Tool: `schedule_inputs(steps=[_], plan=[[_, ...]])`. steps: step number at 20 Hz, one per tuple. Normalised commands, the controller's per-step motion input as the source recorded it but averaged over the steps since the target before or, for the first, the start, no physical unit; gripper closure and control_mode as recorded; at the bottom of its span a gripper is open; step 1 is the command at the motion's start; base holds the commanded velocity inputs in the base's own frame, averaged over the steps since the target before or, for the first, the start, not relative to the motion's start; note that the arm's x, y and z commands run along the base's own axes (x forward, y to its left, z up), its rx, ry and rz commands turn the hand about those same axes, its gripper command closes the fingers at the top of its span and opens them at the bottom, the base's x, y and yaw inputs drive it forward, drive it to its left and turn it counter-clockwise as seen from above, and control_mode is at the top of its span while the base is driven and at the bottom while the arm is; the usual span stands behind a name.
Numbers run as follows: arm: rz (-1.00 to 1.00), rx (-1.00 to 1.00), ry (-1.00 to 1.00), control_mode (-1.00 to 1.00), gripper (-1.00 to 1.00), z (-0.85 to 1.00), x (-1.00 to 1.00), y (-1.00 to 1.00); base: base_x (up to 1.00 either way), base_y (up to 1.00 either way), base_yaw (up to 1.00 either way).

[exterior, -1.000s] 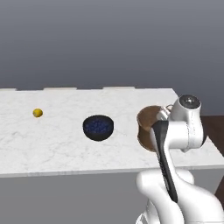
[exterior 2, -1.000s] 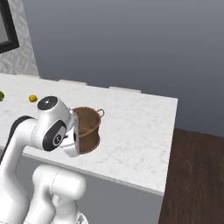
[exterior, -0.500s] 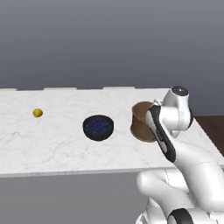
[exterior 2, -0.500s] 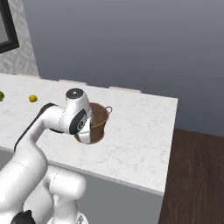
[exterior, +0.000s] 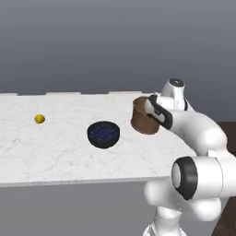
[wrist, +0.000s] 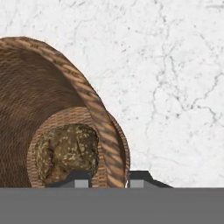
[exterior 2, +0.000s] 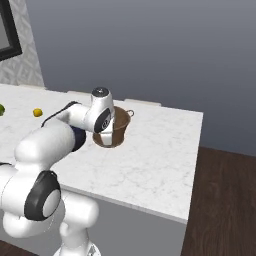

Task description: Open the cabinet, pick up the bread from the cabinet and place it in the basket. Then move the basket to the dining counter.

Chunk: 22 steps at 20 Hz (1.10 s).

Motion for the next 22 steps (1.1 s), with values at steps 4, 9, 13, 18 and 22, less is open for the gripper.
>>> schedule_inputs(steps=[4,9,13,18,22], plan=[[-0.06,-0.06,0.00,-1.00,1.00,-0.23,0.96,0.03,0.00,0.00,0.00],[-0.01,-0.01,0.04,-1.00,1.00,-0.57,0.46,0.00,0.00,0.00,0.00],[0.00,0.00,0.06,-1.00,1.00,-0.62,0.00,-0.01,0.00,0.00,0.00],[0.00,0.00,0.00,-1.00,1.00,-0.66,0.00,0.00,0.00,0.00,0.00],[-0.01,-0.06,-0.02,-1.00,1.00,-0.64,0.00,0.00,0.00,0.00,0.00]])
